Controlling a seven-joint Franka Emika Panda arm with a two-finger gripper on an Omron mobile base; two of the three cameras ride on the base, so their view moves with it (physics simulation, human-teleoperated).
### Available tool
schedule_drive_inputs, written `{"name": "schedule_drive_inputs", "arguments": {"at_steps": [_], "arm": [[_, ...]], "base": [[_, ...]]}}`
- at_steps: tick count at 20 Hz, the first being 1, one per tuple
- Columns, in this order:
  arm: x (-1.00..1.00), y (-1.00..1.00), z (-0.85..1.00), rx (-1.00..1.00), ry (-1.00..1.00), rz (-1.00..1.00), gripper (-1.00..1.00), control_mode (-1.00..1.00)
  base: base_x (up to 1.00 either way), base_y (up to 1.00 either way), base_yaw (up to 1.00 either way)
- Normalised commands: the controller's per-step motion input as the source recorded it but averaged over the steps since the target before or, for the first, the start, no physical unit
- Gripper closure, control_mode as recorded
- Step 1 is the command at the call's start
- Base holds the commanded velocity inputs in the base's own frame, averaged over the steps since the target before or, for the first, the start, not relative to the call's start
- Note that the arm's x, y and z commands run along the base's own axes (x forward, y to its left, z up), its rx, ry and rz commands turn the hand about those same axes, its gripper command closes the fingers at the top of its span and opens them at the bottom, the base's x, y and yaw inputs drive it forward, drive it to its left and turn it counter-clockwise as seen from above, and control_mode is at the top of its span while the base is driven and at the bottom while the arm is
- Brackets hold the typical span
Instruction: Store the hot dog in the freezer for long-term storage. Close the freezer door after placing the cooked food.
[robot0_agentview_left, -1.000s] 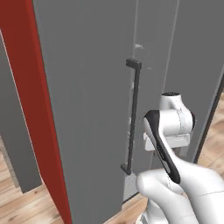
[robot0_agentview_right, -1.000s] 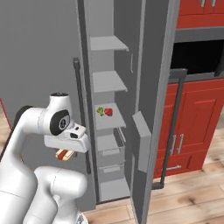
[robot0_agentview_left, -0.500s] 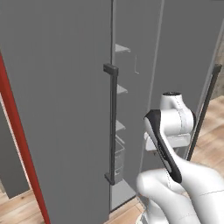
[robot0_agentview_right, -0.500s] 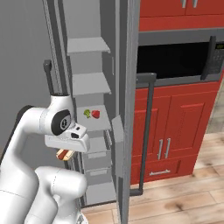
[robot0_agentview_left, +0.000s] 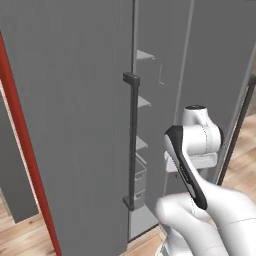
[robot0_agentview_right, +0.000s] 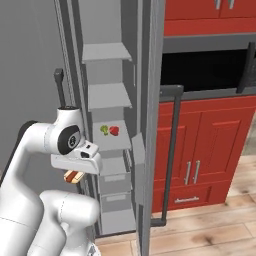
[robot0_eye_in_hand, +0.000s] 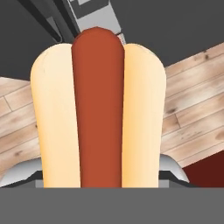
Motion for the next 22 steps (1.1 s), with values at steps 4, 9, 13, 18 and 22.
{"name": "schedule_drive_inputs", "arguments": {"at_steps": [4,9,13,18,22], "arm": [[0.00,0.00,0.00,0.00,0.00,0.00,1.00,1.00],[0.00,0.00,0.00,0.00,0.00,0.00,1.00,1.00],[0.00,0.00,0.00,0.00,0.00,0.00,1.00,1.00],[0.00,0.00,0.00,0.00,0.00,0.00,1.00,1.00],[0.00,0.00,0.00,0.00,0.00,0.00,1.00,1.00]], "base": [[0.30,-0.03,0.13],[0.33,0.01,0.05],[0.39,0.00,0.03],[0.53,0.00,0.03],[0.45,-0.27,0.04]]}}
